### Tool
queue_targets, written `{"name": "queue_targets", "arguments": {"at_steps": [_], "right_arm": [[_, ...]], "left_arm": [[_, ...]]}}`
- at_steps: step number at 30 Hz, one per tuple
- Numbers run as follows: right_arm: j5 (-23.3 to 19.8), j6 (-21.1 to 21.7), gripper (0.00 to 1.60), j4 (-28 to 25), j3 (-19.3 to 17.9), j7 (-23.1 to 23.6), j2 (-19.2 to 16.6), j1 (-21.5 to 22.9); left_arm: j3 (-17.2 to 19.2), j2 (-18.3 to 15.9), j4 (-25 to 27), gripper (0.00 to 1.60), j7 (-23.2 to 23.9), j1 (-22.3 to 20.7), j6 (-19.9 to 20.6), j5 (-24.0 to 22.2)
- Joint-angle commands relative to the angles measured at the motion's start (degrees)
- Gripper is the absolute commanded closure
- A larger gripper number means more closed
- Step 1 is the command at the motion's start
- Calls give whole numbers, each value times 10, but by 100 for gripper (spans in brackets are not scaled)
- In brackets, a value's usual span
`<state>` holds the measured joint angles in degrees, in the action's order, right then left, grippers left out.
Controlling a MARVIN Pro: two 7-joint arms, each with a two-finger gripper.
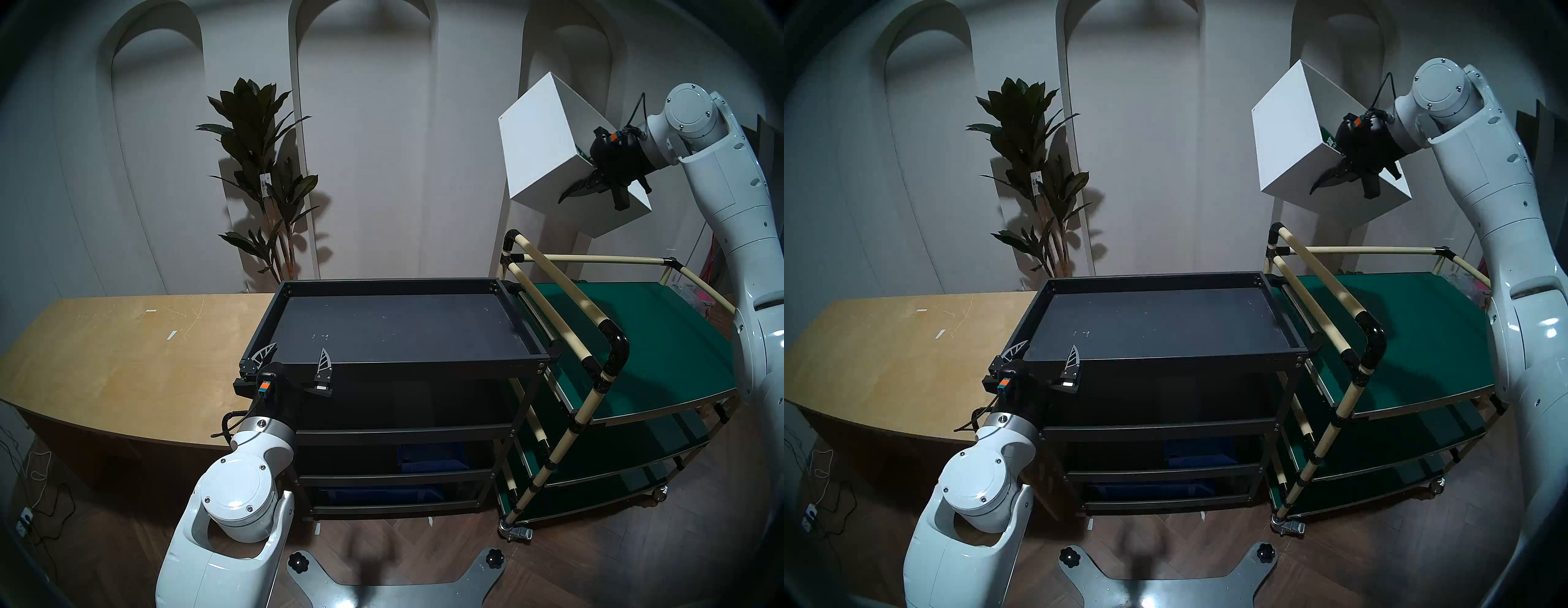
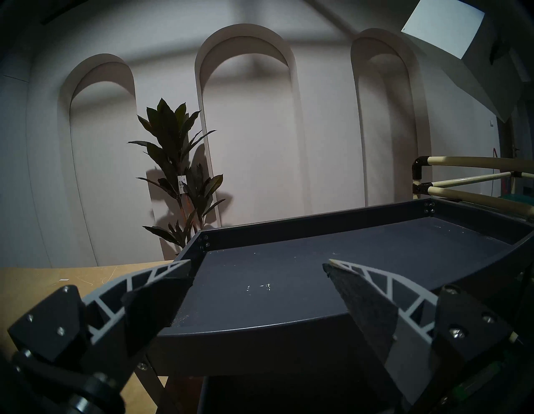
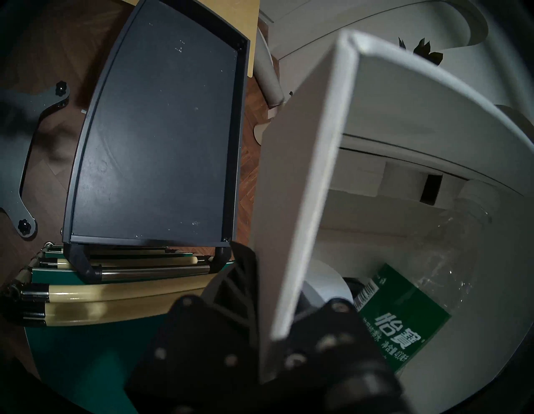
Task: Put the storage box onto the shelf
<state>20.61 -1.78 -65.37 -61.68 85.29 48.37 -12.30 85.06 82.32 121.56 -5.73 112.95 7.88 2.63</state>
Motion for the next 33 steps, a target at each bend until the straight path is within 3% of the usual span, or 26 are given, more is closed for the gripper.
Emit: {"name": "queue_targets", "arguments": {"at_steps": [1,13,33], "right_arm": [[-18,34,160,-25,26,-3,42,53],[-45,90,160,-54,97,-3,69,69],[-108,192,160,-110,200,-3,8,59]], "left_arm": [[1,1,17,0,0,-4,-4,-1],[0,0,19,0,0,-3,-4,-1],[0,-1,21,0,-1,-2,-4,-1]]}}
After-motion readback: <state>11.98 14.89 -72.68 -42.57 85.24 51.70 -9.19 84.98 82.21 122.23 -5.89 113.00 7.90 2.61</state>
